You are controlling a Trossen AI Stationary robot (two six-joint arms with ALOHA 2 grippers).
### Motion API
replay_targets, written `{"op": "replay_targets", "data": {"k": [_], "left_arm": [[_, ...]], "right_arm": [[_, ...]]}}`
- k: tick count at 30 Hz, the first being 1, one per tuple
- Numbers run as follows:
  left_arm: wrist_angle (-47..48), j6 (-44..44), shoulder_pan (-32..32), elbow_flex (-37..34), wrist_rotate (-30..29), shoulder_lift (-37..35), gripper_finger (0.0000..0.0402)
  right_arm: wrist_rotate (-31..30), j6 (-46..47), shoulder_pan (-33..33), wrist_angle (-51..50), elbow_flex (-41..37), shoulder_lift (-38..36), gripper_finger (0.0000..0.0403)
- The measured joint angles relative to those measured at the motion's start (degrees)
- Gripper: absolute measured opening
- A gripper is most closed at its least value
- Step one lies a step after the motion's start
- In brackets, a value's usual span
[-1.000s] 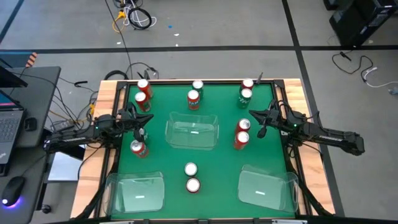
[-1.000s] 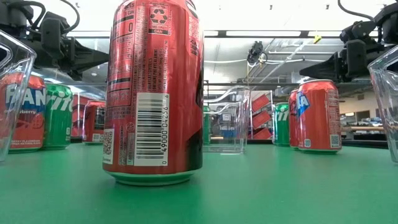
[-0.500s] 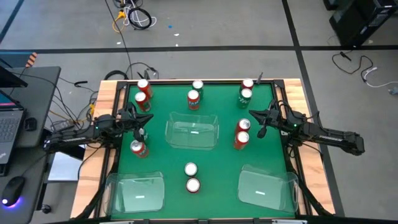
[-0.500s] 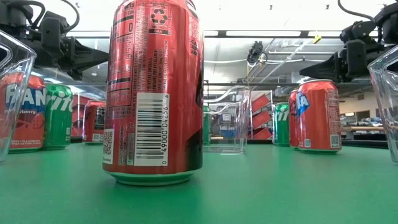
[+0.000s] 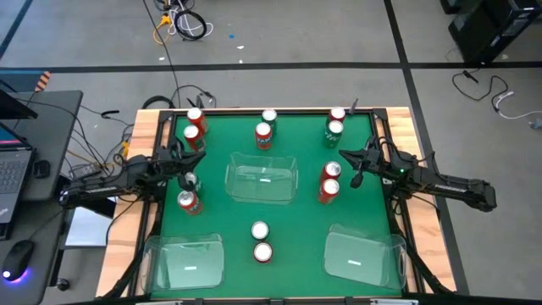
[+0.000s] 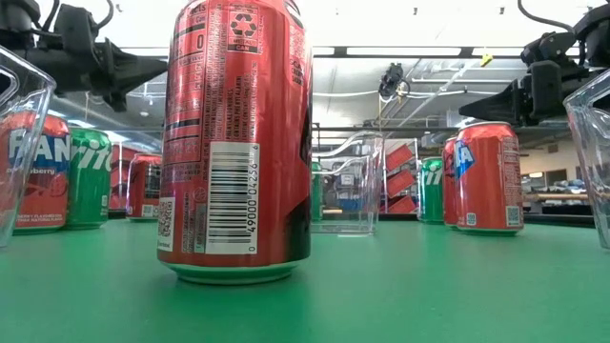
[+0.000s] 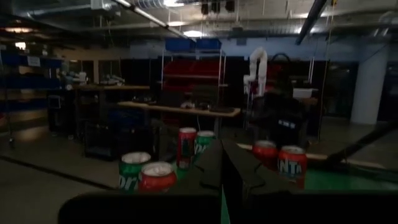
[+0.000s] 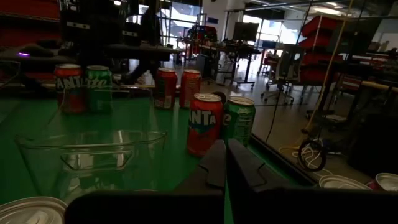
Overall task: Sort soda cans
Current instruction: Put the red soda can into the bottom left transparent bin
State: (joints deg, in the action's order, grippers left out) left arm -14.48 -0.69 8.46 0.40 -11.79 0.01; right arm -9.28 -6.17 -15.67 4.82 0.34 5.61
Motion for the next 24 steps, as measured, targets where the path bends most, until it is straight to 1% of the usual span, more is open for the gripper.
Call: {"op": "replay_targets", "data": {"k": [7,11,13,17,24], "left_arm": [[-1.2,0.2,0.0,0.0,0.0,0.0,0.0006],[0.2,-3.6,0.0,1.3,0.2,1.5,0.0006],[-0.1,-4.7,0.0,2.6,1.7,2.9,0.0006],[0.9,-5.5,0.0,6.1,4.8,8.0,0.0006],[1.4,-5.5,0.0,12.8,5.0,19.7,0.0006]], "right_arm": [[0.0,0.0,0.0,0.0,0.0,0.0,0.0001],[0.0,0.0,0.0,0.0,0.0,0.0,0.0004],[0.0,0.0,0.0,0.0,0.0,0.0,0.0005],[0.0,0.0,0.0,0.0,0.0,0.0,0.0004],[0.0,0.0,0.0,0.0,0.0,0.0,0.0002]]}}
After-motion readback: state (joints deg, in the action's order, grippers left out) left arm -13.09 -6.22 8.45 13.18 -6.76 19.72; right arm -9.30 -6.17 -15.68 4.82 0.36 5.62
